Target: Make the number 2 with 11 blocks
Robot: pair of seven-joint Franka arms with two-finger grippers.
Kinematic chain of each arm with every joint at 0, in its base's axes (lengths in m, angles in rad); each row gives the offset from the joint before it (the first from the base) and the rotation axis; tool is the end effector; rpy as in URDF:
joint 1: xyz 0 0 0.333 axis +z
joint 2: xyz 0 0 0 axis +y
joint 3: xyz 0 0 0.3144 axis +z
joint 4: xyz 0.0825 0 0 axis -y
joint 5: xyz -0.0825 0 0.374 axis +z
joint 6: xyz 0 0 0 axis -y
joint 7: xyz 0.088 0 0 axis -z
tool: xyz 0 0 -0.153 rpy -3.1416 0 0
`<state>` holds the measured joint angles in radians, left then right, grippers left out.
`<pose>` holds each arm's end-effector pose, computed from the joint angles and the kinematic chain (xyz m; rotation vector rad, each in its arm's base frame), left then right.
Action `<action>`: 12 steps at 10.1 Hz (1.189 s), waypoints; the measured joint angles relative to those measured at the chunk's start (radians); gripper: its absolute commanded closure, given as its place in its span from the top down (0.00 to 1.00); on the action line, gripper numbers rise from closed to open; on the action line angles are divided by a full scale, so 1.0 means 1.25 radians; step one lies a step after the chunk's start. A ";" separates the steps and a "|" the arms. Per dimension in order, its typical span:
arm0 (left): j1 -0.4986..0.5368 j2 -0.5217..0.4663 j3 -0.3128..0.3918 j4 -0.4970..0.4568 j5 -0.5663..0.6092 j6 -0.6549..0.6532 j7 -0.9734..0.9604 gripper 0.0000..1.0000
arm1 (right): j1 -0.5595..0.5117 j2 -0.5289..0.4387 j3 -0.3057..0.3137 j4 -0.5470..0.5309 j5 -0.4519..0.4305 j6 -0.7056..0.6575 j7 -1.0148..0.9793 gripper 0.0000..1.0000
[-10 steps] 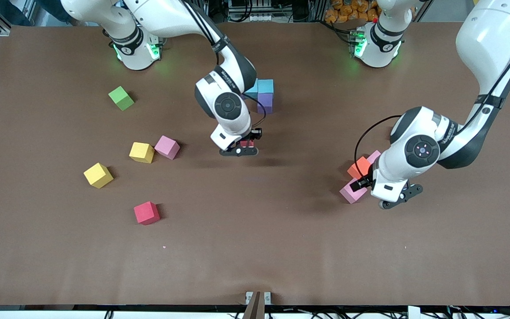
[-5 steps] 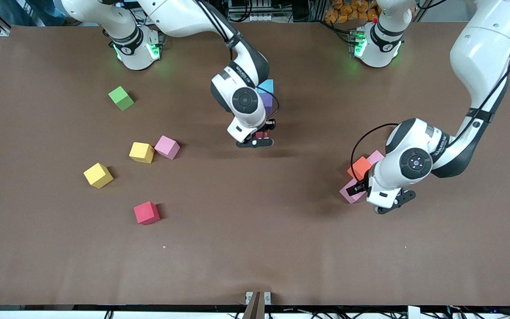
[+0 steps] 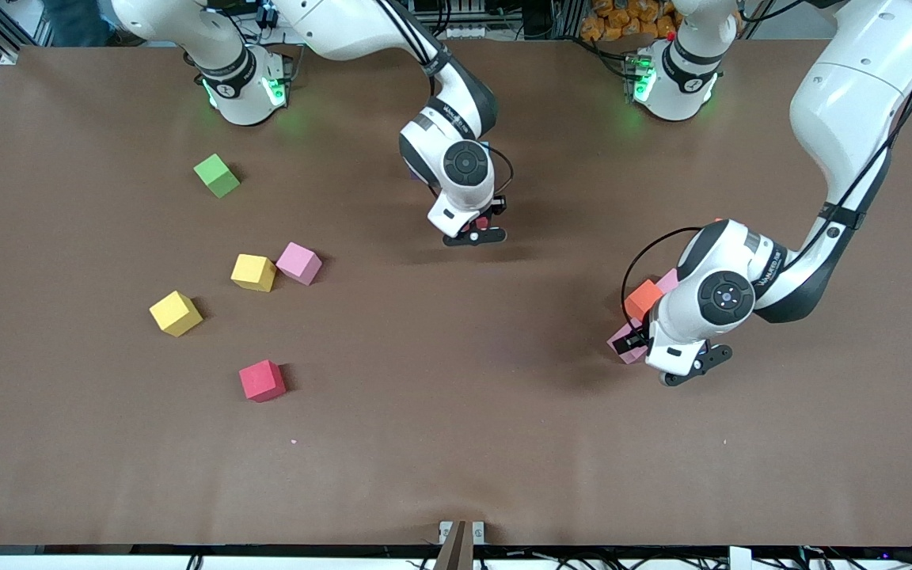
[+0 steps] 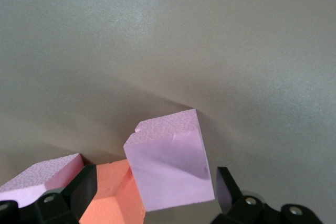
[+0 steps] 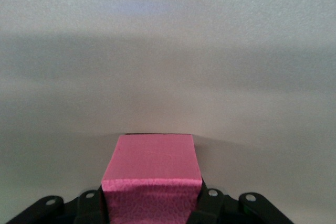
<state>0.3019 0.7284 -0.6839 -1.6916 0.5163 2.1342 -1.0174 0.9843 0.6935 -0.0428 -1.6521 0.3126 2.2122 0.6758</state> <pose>0.6265 -0.1756 0.1961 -3.0271 -0.6730 0.1242 0.3688 0.5460 0.1582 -3.0667 -0.1065 0.3718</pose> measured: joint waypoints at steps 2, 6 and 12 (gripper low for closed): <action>-0.001 0.010 0.015 0.001 0.002 0.010 0.000 1.00 | 0.002 0.000 0.000 0.001 0.000 0.000 0.014 0.33; -0.004 0.030 0.018 0.002 0.002 0.044 0.000 1.00 | 0.016 0.001 0.000 0.001 -0.010 -0.003 0.036 0.33; -0.016 0.044 0.035 0.003 0.004 0.070 0.000 0.68 | 0.020 0.002 0.000 0.001 -0.042 -0.004 0.046 1.00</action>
<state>0.2821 0.7834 -0.6401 -1.6883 0.5217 2.2211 -1.0168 1.0089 0.6962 -0.0430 -1.6506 0.2601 2.2077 0.7337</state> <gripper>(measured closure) 0.137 0.207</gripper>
